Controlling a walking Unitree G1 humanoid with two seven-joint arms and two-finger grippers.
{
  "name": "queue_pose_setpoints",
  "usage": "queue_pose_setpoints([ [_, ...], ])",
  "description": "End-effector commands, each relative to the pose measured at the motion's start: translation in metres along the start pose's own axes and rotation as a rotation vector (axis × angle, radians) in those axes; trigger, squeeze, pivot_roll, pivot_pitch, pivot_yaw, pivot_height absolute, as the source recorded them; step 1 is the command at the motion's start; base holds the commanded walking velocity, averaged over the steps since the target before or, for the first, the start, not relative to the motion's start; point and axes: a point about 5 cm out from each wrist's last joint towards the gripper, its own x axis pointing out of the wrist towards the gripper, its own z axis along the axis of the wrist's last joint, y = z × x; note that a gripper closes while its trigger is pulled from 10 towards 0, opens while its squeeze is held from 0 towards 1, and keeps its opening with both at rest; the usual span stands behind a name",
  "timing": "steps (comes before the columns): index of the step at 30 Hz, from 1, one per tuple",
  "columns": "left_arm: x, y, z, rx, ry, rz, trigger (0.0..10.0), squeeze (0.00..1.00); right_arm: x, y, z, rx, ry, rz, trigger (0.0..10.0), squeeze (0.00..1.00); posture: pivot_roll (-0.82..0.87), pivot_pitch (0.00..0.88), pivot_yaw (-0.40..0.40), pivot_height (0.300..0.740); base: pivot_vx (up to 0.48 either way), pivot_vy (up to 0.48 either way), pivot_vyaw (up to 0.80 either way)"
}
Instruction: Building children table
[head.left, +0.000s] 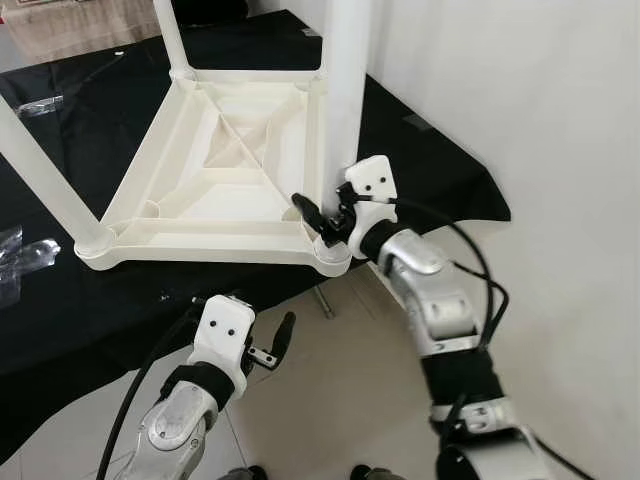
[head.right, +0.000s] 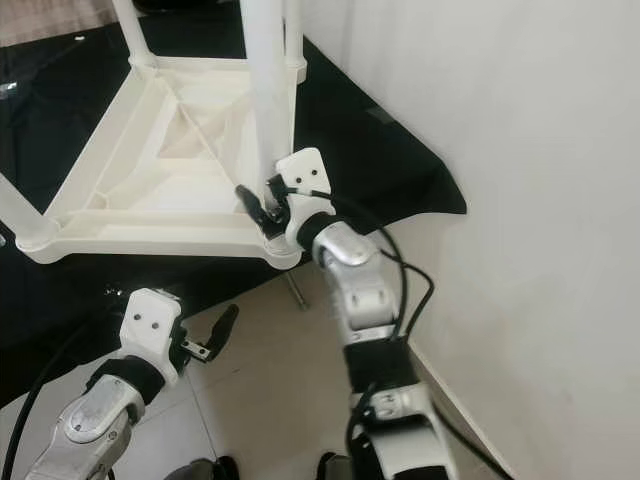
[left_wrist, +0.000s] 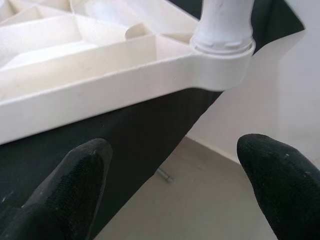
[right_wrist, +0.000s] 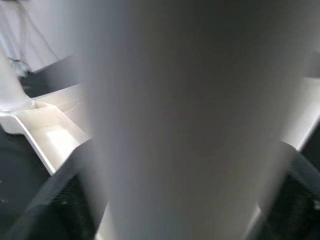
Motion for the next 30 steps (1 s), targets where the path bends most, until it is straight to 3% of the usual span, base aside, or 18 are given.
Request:
queue_pose_setpoints([
  [1, -0.005, -0.003, 0.000, -0.001, 0.006, -0.003, 10.0, 0.00, -0.002, 0.000, 0.001, -0.024, -0.004, 0.192, 10.0, 1.00, 0.05, 0.222, -0.035, 0.740, 0.000, 0.000, 0.00],
  [2, -0.006, -0.003, 0.000, -0.003, 0.005, -0.003, 10.0, 0.00, -0.004, -0.001, 0.000, -0.044, 0.010, 0.258, 10.0, 1.00, 0.05, 0.225, -0.033, 0.740, 0.000, 0.000, 0.00],
  [3, -0.007, -0.004, 0.001, -0.005, 0.005, -0.004, 10.0, 0.00, -0.005, -0.003, -0.002, -0.066, 0.032, 0.337, 10.0, 0.21, 0.05, 0.241, -0.028, 0.740, 0.000, 0.000, 0.00],
  [4, -0.009, -0.005, 0.001, -0.006, 0.005, -0.005, 10.0, 0.00, -0.005, -0.005, -0.004, -0.076, 0.045, 0.380, 10.0, 0.21, 0.05, 0.243, -0.027, 0.740, 0.000, 0.000, 0.00],
  [5, -0.010, -0.005, 0.002, -0.007, 0.006, -0.008, 10.0, 0.00, -0.006, -0.008, -0.003, -0.068, 0.054, 0.433, 10.0, 0.00, 0.05, 0.250, -0.030, 0.740, 0.000, 0.000, 0.00],
  [15, -0.020, -0.009, 0.004, -0.011, 0.015, -0.012, 10.0, 0.00, 0.003, -0.030, 0.023, -0.034, 0.011, 0.543, 10.0, 0.00, 0.06, 0.285, -0.040, 0.740, 0.000, 0.000, 0.00],
  [16, -0.021, -0.009, 0.004, -0.011, 0.016, -0.012, 10.0, 0.00, 0.003, -0.031, 0.027, -0.023, -0.006, 0.576, 4.5, 0.00, 0.07, 0.290, -0.035, 0.740, 0.000, 0.000, 0.00],
  [17, -0.022, -0.009, 0.004, -0.011, 0.018, -0.012, 10.0, 0.00, 0.002, -0.032, 0.031, -0.008, -0.020, 0.617, 0.0, 0.00, 0.06, 0.287, -0.036, 0.740, 0.000, 0.000, 0.00],
  [24, -0.022, -0.009, 0.003, -0.010, 0.025, -0.016, 10.0, 0.00, 0.000, -0.034, 0.028, 0.005, -0.023, 0.679, 0.0, 0.00, 0.05, 0.268, -0.023, 0.740, 0.000, 0.000, 0.00],
  [28, -0.019, -0.008, 0.002, -0.009, 0.027, -0.016, 10.0, 0.00, 0.002, -0.031, 0.022, -0.005, -0.031, 0.642, 0.0, 0.00, 0.05, 0.254, -0.016, 0.740, 0.000, 0.000, 0.00],
  [30, -0.016, -0.007, 0.000, -0.009, 0.028, -0.015, 10.0, 0.00, 0.003, -0.027, 0.015, -0.035, -0.043, 0.561, 0.0, 0.00, 0.03, 0.235, -0.011, 0.740, 0.000, 0.000, 0.00],
])
